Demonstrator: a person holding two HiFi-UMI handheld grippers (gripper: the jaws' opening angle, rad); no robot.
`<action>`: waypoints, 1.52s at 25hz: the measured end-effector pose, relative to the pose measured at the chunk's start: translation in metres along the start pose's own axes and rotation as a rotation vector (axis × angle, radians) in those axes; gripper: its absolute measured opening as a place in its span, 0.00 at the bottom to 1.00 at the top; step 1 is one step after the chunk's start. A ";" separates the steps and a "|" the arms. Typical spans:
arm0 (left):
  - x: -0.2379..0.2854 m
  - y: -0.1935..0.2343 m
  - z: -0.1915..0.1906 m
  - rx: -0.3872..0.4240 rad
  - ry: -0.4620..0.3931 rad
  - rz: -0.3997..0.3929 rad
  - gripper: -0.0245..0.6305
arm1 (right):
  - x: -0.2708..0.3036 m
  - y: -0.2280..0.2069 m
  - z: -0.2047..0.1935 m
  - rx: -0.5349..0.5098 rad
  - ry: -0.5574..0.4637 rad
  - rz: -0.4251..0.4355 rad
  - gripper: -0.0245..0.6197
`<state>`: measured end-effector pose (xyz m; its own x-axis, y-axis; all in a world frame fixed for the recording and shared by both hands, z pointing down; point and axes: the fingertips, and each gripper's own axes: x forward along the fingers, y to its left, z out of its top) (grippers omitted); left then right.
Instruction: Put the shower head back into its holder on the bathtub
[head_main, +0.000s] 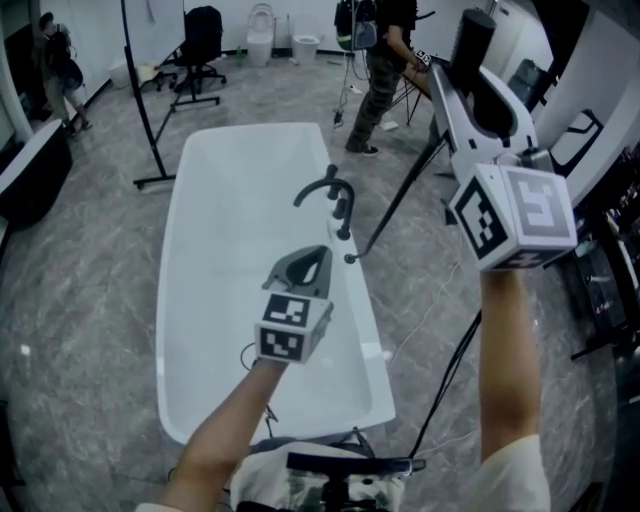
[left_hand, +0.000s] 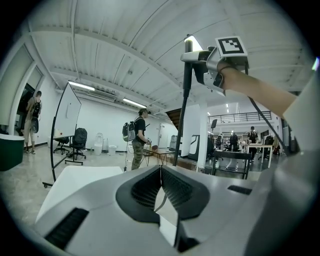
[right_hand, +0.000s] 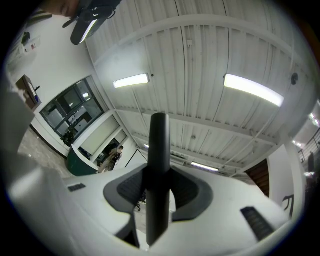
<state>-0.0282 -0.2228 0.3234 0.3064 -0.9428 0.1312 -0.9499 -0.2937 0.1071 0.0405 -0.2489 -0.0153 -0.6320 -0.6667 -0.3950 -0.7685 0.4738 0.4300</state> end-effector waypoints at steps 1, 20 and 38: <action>0.001 0.001 0.000 0.003 0.001 0.001 0.06 | -0.001 0.001 -0.004 0.001 0.006 -0.002 0.26; 0.023 0.028 0.015 0.053 0.015 0.011 0.06 | 0.036 -0.013 -0.019 -0.007 0.011 -0.009 0.26; 0.049 0.031 -0.006 0.048 0.058 0.006 0.06 | 0.045 -0.029 -0.074 0.030 0.032 -0.074 0.26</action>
<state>-0.0425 -0.2776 0.3394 0.3029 -0.9341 0.1888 -0.9530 -0.2971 0.0589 0.0416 -0.3354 0.0139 -0.5704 -0.7184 -0.3982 -0.8158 0.4393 0.3760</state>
